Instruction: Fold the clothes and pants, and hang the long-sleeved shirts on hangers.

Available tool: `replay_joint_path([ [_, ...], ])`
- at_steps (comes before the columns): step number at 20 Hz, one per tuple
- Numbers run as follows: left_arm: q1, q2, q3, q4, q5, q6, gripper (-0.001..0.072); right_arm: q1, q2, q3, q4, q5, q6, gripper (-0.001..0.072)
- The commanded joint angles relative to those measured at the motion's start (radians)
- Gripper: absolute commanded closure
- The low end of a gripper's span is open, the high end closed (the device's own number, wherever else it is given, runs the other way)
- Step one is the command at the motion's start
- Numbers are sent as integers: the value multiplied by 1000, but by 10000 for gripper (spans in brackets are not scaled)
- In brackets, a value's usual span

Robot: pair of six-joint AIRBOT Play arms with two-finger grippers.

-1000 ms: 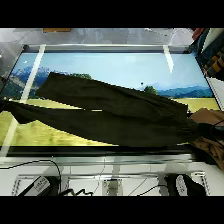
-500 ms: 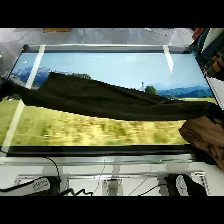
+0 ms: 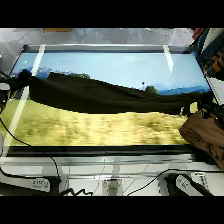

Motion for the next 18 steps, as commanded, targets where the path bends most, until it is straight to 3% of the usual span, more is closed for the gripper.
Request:
replay_joint_path([
  [1,-20,-61,70,1,41,-68,687,4,-36,4,132,-124,5,689],
  [6,-66,-142,144,1,96,-68,686,99,-55,6,95,-249,4,690],
  [11,-114,-212,171,1,138,-68,684,123,-104,13,-60,-187,3,691],
  [14,-127,-228,193,2,140,-65,684,106,-102,97,-257,36,3,691],
  [18,-127,-222,195,2,142,-63,683,107,-101,336,-613,493,2,691],
])
